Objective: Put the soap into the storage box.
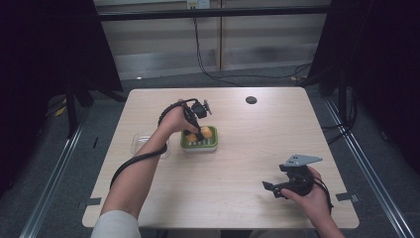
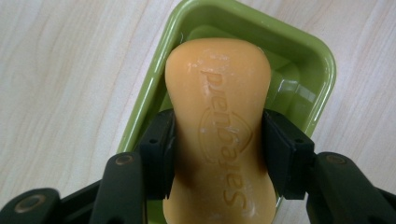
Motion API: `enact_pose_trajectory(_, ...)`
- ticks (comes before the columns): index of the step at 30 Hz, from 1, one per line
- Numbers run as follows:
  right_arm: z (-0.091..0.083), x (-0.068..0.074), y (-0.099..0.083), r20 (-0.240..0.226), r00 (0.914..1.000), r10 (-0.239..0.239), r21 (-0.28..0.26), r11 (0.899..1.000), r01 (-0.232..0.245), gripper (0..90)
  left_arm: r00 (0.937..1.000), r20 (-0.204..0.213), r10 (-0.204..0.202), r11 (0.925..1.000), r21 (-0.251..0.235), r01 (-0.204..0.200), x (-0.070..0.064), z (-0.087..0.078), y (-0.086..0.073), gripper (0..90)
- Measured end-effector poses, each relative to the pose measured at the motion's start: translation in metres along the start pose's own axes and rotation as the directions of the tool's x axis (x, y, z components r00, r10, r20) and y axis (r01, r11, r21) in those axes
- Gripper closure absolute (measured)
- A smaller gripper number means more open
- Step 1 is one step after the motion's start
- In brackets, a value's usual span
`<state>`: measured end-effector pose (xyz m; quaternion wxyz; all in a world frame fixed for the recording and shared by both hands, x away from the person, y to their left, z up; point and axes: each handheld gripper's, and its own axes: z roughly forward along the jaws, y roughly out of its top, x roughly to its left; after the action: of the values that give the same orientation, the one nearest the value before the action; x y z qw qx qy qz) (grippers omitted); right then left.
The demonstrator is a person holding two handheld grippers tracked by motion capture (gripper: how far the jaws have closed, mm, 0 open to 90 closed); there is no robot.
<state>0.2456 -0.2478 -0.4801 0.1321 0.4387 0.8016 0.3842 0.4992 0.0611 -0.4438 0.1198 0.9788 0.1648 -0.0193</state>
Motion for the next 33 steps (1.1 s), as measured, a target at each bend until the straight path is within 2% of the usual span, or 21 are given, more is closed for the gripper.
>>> enact_pose_trajectory(3,0.0002,-0.0001,0.0002,0.0,1.0,-0.001,-0.001,1.0,0.001,7.6,0.9997,0.024,0.005,0.9999,0.009,-0.005,0.0017,-0.001,0.0003,48.9)
enact_pose_trajectory(7,0.0004,-0.0001,0.0002,-0.003,1.0,-0.006,0.002,1.0,0.006,7.6,0.9999,0.008,0.01,0.9999,0.008,-0.01,0.0012,0.0,0.0001,49.0)
enact_pose_trajectory(8,0.0004,0.0,0.0002,-0.003,1.0,-0.006,0.002,1.0,0.006,7.6,0.9996,0.012,0.026,0.9993,0.025,-0.026,0.0023,-0.0004,0.0,48.9)
enact_pose_trajectory(9,0.0004,-0.0001,0.0001,-0.003,1.0,-0.006,0.002,1.0,0.006,7.6,0.9999,0.011,0.013,0.9999,0.01,-0.013,0.0019,0.0001,-0.0003,48.9)
enact_pose_trajectory(12,0.0004,0.0,0.0001,-0.003,1.0,-0.006,0.002,1.0,0.006,7.6,0.9994,0.025,0.022,0.9994,0.026,-0.022,0.0026,-0.0006,-0.0007,48.9)
enact_pose_trajectory(13,0.0003,0.0001,0.0002,-0.003,1.0,-0.006,0.002,1.0,0.006,7.6,1.0,0.003,0.006,0.9999,0.011,-0.006,0.0006,0.0013,-0.0016,48.9)
enact_pose_trajectory(15,0.0003,0.0001,0.0003,-0.002,1.0,-0.007,0.002,1.0,0.007,7.6,0.9999,0.01,0.001,0.9999,0.012,-0.001,0.0011,0.0017,-0.0022,48.9)
enact_pose_trajectory(19,0.0001,0.0005,0.0003,0.0,1.0,-0.006,0.002,1.0,0.006,7.6,0.9999,0.008,0.009,0.9998,0.019,-0.009,0.0021,0.0039,-0.0039,48.9)
enact_pose_trajectory(21,0.0004,0.0005,0.0002,0.002,1.0,-0.004,0.003,1.0,0.004,7.6,0.9998,0.014,0.012,0.9995,0.028,-0.013,0.0026,0.0041,-0.0045,48.9)
enact_pose_trajectory(22,0.0006,0.0005,0.0002,0.0,1.0,-0.004,0.003,1.0,0.004,7.6,0.9994,0.032,0.016,0.999,0.042,-0.017,0.0033,0.0033,-0.0043,48.9)
enact_pose_trajectory(23,0.0008,0.0004,0.0001,0.0,1.0,-0.005,0.003,1.0,0.005,7.6,0.9999,0.01,0.007,0.9998,0.021,-0.008,0.0016,0.0059,-0.0054,48.9)
enact_pose_trajectory(30,0.0023,0.0013,0.0009,-0.004,0.9999,-0.01,0.004,1.0,0.01,7.6,0.9999,0.014,-0.001,0.9999,0.015,0.001,0.0031,0.0059,-0.0079,48.9)
enact_pose_trajectory(31,0.0023,0.0014,0.0009,-0.004,0.9999,-0.01,0.004,1.0,0.01,7.6,0.9996,0.029,0.001,0.9995,0.032,-0.002,0.0043,0.0046,-0.0078,48.9)
enact_pose_trajectory(33,0.0025,0.0018,0.0012,-0.003,0.9999,-0.01,0.003,1.0,0.01,7.6,0.9992,0.04,-0.005,0.9996,0.029,0.004,0.0055,0.0043,-0.009,48.8)
